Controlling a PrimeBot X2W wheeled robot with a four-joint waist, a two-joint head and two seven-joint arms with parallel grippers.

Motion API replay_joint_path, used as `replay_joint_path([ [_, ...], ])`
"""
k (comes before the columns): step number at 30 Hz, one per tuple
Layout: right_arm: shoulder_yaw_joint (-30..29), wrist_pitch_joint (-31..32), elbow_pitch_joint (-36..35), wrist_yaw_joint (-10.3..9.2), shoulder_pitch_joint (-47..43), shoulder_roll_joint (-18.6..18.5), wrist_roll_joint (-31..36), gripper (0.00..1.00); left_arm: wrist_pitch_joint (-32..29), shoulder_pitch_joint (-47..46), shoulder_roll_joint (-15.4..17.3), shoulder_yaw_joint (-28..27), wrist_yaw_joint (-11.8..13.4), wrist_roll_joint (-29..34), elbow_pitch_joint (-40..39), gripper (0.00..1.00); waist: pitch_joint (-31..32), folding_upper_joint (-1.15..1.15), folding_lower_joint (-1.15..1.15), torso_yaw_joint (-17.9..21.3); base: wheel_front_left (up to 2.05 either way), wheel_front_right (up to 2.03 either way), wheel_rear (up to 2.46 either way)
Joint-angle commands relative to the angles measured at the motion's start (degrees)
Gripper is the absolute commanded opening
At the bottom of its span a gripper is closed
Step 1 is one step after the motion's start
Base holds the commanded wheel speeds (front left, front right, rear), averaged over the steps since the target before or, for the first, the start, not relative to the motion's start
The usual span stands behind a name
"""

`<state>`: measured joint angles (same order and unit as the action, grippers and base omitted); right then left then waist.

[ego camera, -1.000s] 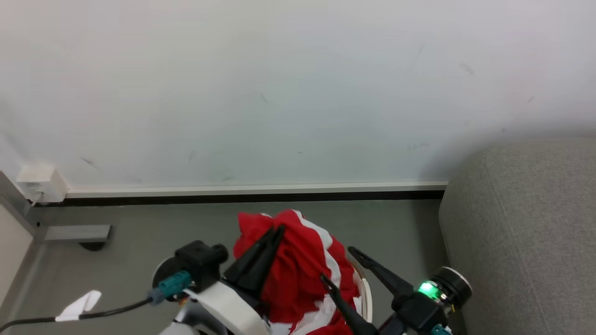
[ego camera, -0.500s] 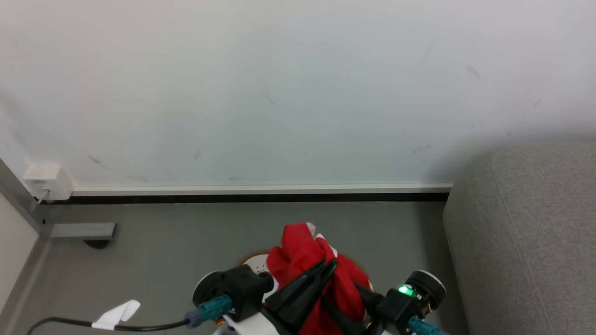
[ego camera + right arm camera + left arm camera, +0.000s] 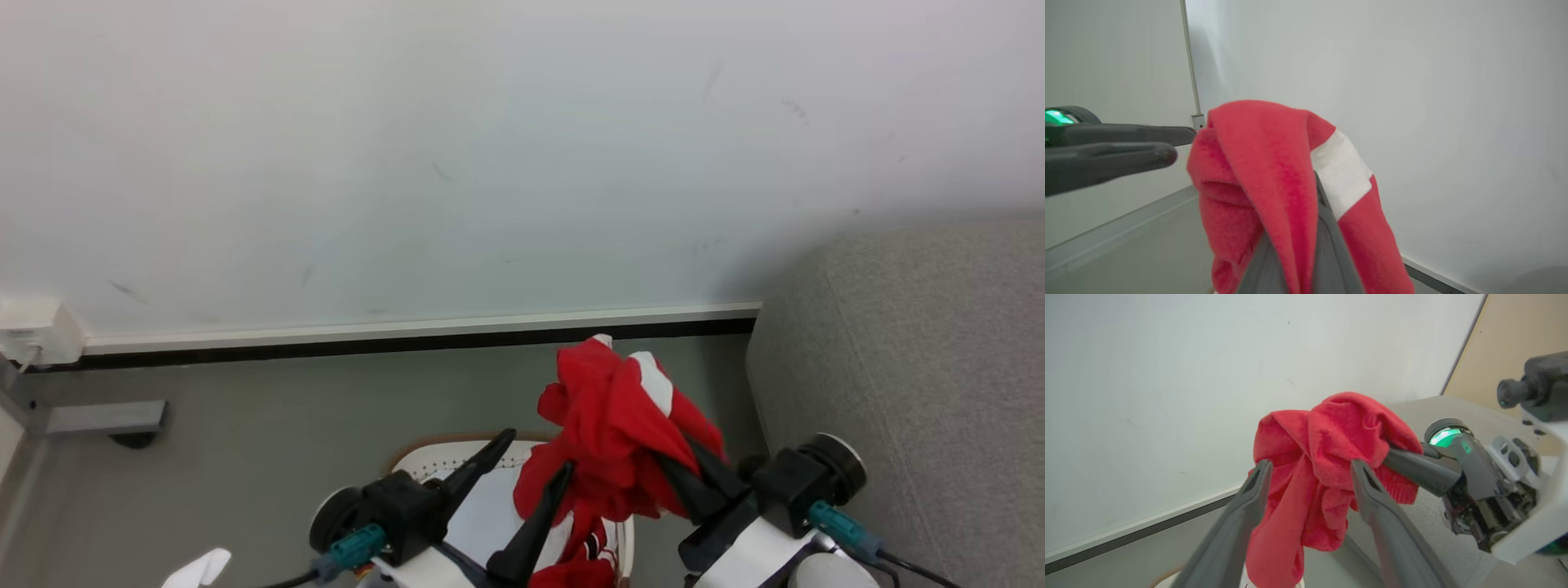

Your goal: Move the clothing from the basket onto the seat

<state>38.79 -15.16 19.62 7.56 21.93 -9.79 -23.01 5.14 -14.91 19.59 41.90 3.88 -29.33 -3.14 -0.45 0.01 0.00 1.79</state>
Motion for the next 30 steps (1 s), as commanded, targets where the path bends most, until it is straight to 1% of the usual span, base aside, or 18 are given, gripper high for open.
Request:
replay_joint_path([
  [1,-1.0,0.0,-0.6,-0.14,-0.7,-0.6,0.7,0.0,0.8,0.5,-0.1,0.1,-0.1,0.5,0.3,1.0,-0.5,-0.01,0.0,1.3,0.0,0.0,0.0],
  [4,-3.5,0.0,-1.6,-0.14,-1.3,-1.2,1.4,0.0,1.7,0.5,-0.3,0.1,-0.1,0.6,1.2,1.0,-1.3,-0.01,0.0,3.9,0.0,0.0,0.0],
  [13,-10.1,0.0,-4.9,-0.14,-2.7,-2.4,3.5,0.0,3.7,-1.4,-0.9,0.5,-0.8,1.4,2.0,1.0,-4.0,-0.01,0.0,14.0,0.0,0.0,0.0],
  [18,-14.4,0.0,-6.3,-0.14,-2.9,-2.6,4.1,0.0,4.1,-2.8,-1.3,1.1,-1.2,2.3,1.9,1.0,-5.8,-0.01,0.0,18.0,0.0,0.0,0.0],
  [21,-18.4,0.0,-6.5,-0.14,-1.6,-2.1,3.7,0.0,4.2,-3.8,-1.0,1.3,-0.9,3.1,2.1,1.0,-7.6,-0.01,0.0,19.0,0.0,0.0,0.0],
  [24,-23.3,0.0,-5.6,-0.14,0.8,-2.8,3.9,0.0,4.2,-5.6,-1.1,1.5,-1.2,3.9,1.5,1.0,-10.8,-0.01,0.0,18.9,0.0,0.0,0.0],
  [30,-37.3,0.0,-1.8,-0.14,10.2,-2.1,3.2,0.0,2.7,-10.4,0.0,2.1,-3.4,5.6,0.6,1.0,-19.6,-0.01,0.0,16.2,0.0,0.0,0.0],
])
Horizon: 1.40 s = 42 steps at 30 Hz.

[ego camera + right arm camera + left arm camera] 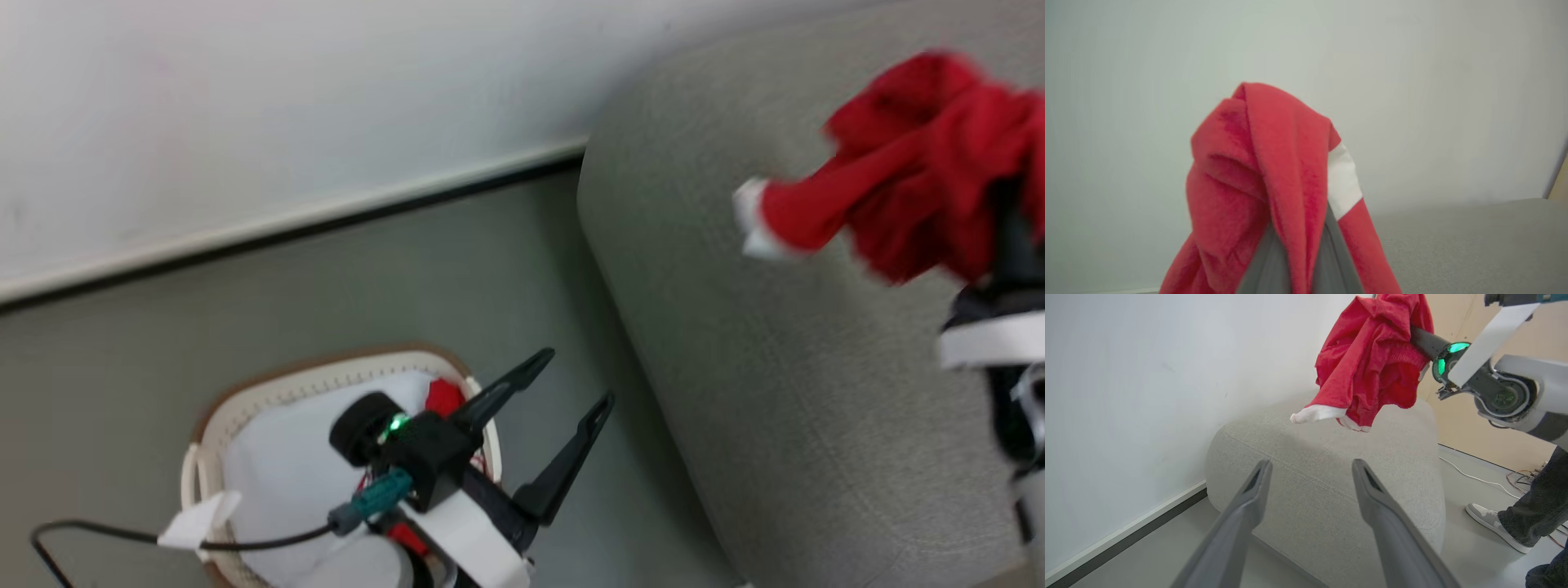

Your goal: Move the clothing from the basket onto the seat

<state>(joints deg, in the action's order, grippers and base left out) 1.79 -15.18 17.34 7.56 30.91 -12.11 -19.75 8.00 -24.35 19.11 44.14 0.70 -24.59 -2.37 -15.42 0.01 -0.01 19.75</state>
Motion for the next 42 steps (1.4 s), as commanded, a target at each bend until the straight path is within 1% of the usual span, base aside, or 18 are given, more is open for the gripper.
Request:
replay_joint_path([
  [1,-2.2,0.0,1.7,-0.14,3.3,-0.3,0.3,0.0,-0.6,-2.2,0.7,-0.2,-0.6,1.3,-0.5,1.0,-6.4,-0.01,0.01,-2.5,0.0,0.0,0.0],
  [5,-9.1,0.1,8.5,-0.14,13.5,-1.8,2.4,0.0,-1.7,-7.0,1.2,-0.5,-1.8,2.5,-1.6,1.0,-13.6,-0.01,0.01,-5.6,0.0,0.0,0.0],
  [8,-14.6,0.5,13.6,-0.14,21.8,-3.4,4.7,0.0,-2.0,-10.2,0.8,-1.0,-2.8,2.5,-2.5,1.0,-18.7,-0.01,0.01,-8.2,0.0,0.0,0.0],
  [12,-22.5,1.0,19.3,-0.14,30.7,-7.0,10.8,0.0,-0.9,-13.1,0.2,-2.0,-3.3,2.5,-2.8,1.0,-24.2,-0.01,0.01,-12.2,0.0,0.0,0.0],
  [14,-27.1,1.5,21.4,-0.14,34.5,-7.6,14.0,0.0,-0.2,-14.3,0.0,-2.5,-3.4,2.4,-2.8,1.0,-26.7,-0.01,0.01,-13.9,0.0,0.0,0.0],
  [18,-36.6,1.7,24.4,-0.14,38.3,-9.3,21.5,0.0,1.4,-15.3,-0.7,-3.0,-3.4,2.3,-1.9,1.0,-30.2,-0.01,0.01,-17.1,0.0,0.0,0.0],
  [19,-38.4,1.8,25.2,-0.14,38.3,-9.3,23.4,0.03,2.0,-15.4,-0.9,-3.1,-3.3,2.1,-1.5,1.0,-30.5,-0.01,0.01,-17.7,0.0,0.0,0.0],
  [21,-41.1,2.4,27.2,-0.13,37.0,-9.1,27.3,0.35,3.0,-15.0,-1.1,-3.8,-3.0,1.4,-0.4,1.0,-30.8,-0.01,0.01,-18.5,0.0,0.0,0.0],
  [22,-42.9,2.4,28.0,-0.14,36.4,-9.0,28.6,0.47,3.4,-14.6,-1.0,-4.1,-2.9,0.9,0.0,1.0,-30.6,-0.01,0.01,-18.6,0.0,0.0,0.0],
  [23,-43.9,2.5,28.8,-0.14,35.7,-8.7,30.5,1.0,3.8,-14.1,-0.8,-4.4,-2.8,0.7,0.7,1.0,-30.3,-0.01,0.01,-18.5,0.0,0.0,0.0],
  [24,-44.9,2.4,29.6,-0.14,35.4,-8.2,31.6,1.0,4.2,-13.7,-0.5,-4.5,-2.9,0.5,1.2,1.0,-29.8,-0.01,0.01,-18.3,0.0,0.0,0.0],
  [26,-43.9,1.8,30.8,-0.14,34.3,-7.2,34.1,1.0,4.8,-12.9,-0.1,-4.9,-3.1,0.0,2.0,1.0,-28.4,-0.01,0.01,-17.8,0.0,0.0,0.0],
  [28,-42.8,1.2,31.8,-0.14,32.9,-6.9,34.5,1.0,5.1,-12.5,0.6,-5.0,-3.3,0.2,2.9,1.0,-26.5,-0.01,0.01,-17.1,0.0,0.0,0.0],
  [32,-38.8,0.2,31.2,-0.14,27.9,-4.9,34.6,1.0,5.9,-10.7,1.2,-6.0,-2.5,-0.5,4.2,1.0,-21.3,-0.01,0.01,-15.1,0.0,0.0,0.0],
  [34,-36.7,-0.1,29.8,-0.14,25.2,-4.1,34.1,1.0,6.1,-9.6,1.4,-6.4,-2.1,-0.9,4.8,1.0,-18.3,-0.01,0.01,-14.1,0.0,0.0,0.0],
  [37,-32.6,0.0,25.9,-0.14,20.2,-1.9,32.4,1.0,6.4,-7.2,1.8,-7.1,-1.4,-1.5,5.5,1.0,-13.9,-0.01,0.01,-12.7,0.0,0.0,0.0],
  [38,-32.6,0.0,25.9,-0.14,20.2,-1.9,32.4,1.0,6.4,-7.2,1.8,-7.1,-1.4,-1.5,5.5,1.0,-13.9,-0.01,0.01,-12.7,0.0,0.0,0.0],
  [42,-26.3,0.0,18.1,-0.14,12.1,1.1,27.8,1.0,6.8,-2.9,1.7,-8.0,0.0,-2.2,7.1,1.0,-7.3,-0.01,0.01,-12.0,0.0,0.0,0.0],
])
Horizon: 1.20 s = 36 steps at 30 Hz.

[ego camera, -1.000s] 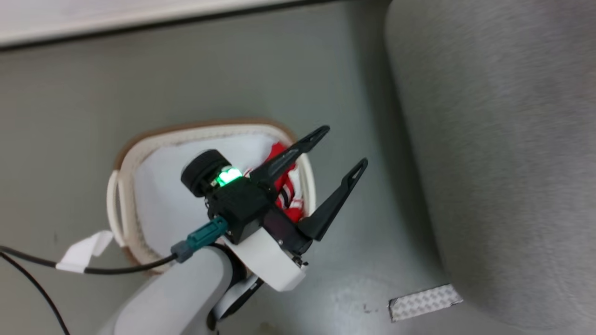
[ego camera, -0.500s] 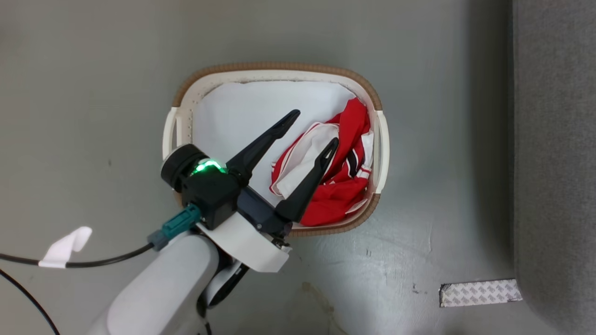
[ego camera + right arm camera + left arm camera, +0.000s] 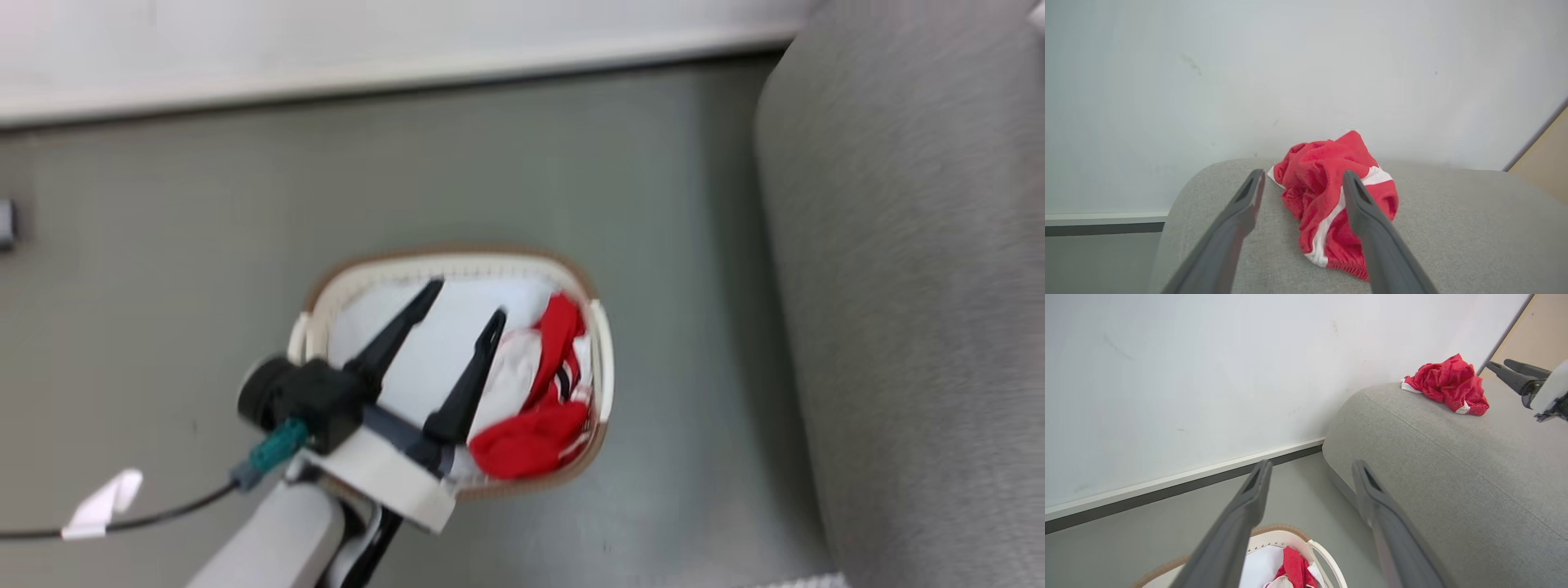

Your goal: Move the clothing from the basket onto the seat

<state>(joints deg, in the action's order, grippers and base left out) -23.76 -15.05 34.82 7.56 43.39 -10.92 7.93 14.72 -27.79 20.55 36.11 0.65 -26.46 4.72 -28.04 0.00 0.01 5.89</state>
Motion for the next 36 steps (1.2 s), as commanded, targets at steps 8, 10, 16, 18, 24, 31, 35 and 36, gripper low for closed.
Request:
replay_joint_path([
  [8,11.2,-0.1,-13.7,-0.14,-18.6,1.7,-7.1,1.0,0.4,10.8,-1.6,-6.0,4.1,-1.0,1.5,1.0,16.0,0.0,-0.01,-0.4,0.0,0.0,0.0],
  [10,12.9,-0.1,-15.7,-0.14,-22.2,2.1,-7.8,1.0,0.4,13.4,-2.1,-8.2,4.9,0.0,1.8,1.0,18.1,0.0,-0.01,-1.5,0.0,0.0,0.0],
  [16,16.8,-0.1,-19.3,-0.14,-32.1,5.8,-9.5,1.0,0.4,21.6,-3.7,-15.0,6.2,4.3,2.9,1.0,24.3,0.0,-0.01,-4.8,0.0,0.0,0.0],
  [18,18.3,-0.1,-19.6,-0.14,-34.9,6.7,-9.7,1.0,0.4,24.4,-4.6,-16.9,6.2,5.6,3.2,1.0,26.5,0.0,-0.01,-5.7,0.0,0.0,0.0],
  [24,20.7,-0.1,-20.2,-0.14,-39.7,7.9,-9.9,1.0,0.4,31.3,-7.3,-23.8,4.8,8.6,3.3,1.0,29.6,0.0,-0.01,-7.5,0.0,0.0,0.0],
  [31,21.9,-0.1,-17.1,-0.14,-42.2,7.9,-13.8,1.0,0.4,35.1,-10.7,-29.6,1.7,11.7,4.4,1.0,31.5,0.0,-0.01,-8.1,0.0,0.0,0.0],
  [35,22.4,-0.1,-15.6,-0.14,-42.7,7.9,-14.8,1.0,0.4,35.5,-12.3,-31.7,0.0,13.6,4.8,1.0,31.9,0.0,-0.01,-7.9,0.0,0.0,0.0],
  [36,22.4,-0.1,-15.4,-0.14,-42.6,7.9,-15.0,1.0,0.4,35.4,-12.6,-32.2,-0.3,14.1,4.8,1.0,31.9,0.0,-0.01,-7.8,0.0,0.0,0.0],
])
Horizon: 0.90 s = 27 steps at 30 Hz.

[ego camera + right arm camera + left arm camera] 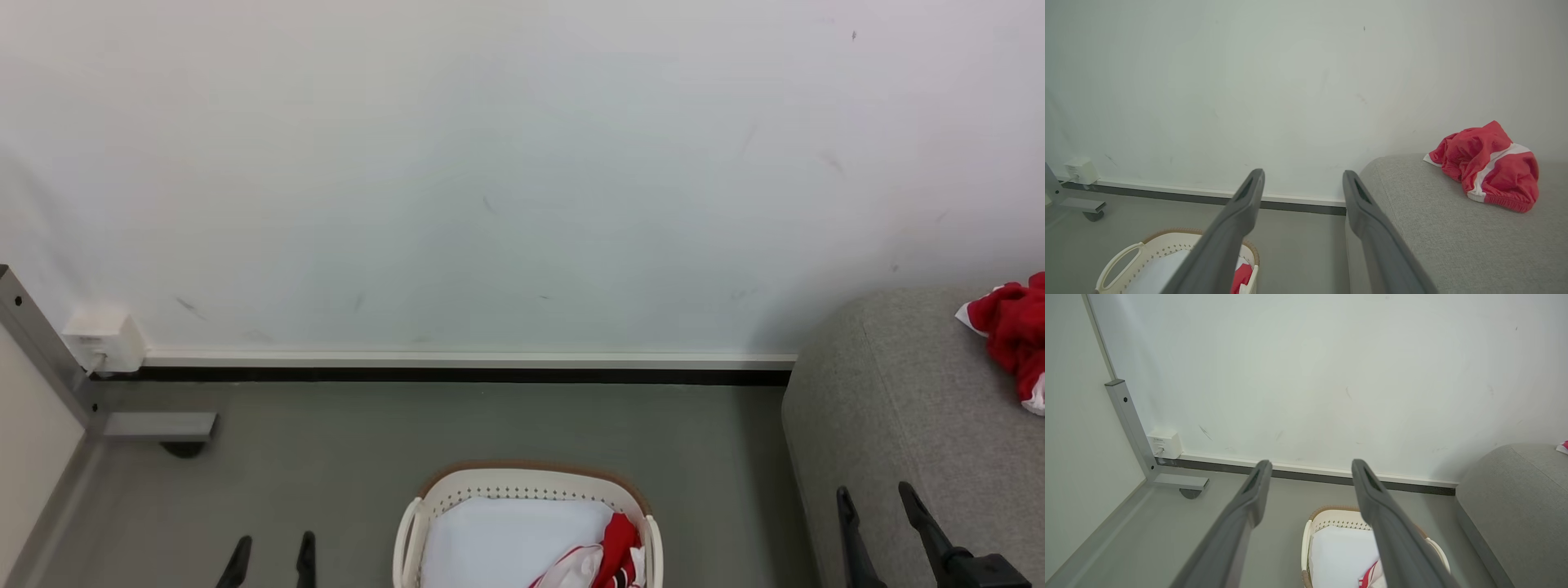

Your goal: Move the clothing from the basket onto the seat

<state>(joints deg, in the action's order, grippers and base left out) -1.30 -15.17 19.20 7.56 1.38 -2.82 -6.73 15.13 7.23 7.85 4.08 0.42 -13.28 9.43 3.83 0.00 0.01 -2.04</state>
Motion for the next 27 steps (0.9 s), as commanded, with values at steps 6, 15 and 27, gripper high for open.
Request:
replay_joint_path([
  [6,0.5,0.0,0.7,-0.14,0.6,-0.1,-0.6,1.0,0.0,0.4,-1.3,-2.5,-2.2,2.6,0.2,1.0,-0.7,0.0,-0.01,1.3,0.0,0.0,0.0],
  [15,-0.1,0.0,-2.0,-0.14,4.1,-0.1,1.0,1.0,0.0,-5.0,-2.7,-0.9,-5.5,5.1,1.1,1.0,-8.5,0.0,-0.01,4.9,0.0,0.0,0.0],
  [27,-2.5,0.0,-11.0,-0.14,14.4,-0.1,3.0,1.0,0.0,-28.4,-2.3,12.4,-7.8,8.4,17.9,1.0,-31.3,0.0,-0.01,8.1,0.0,0.0,0.0],
])
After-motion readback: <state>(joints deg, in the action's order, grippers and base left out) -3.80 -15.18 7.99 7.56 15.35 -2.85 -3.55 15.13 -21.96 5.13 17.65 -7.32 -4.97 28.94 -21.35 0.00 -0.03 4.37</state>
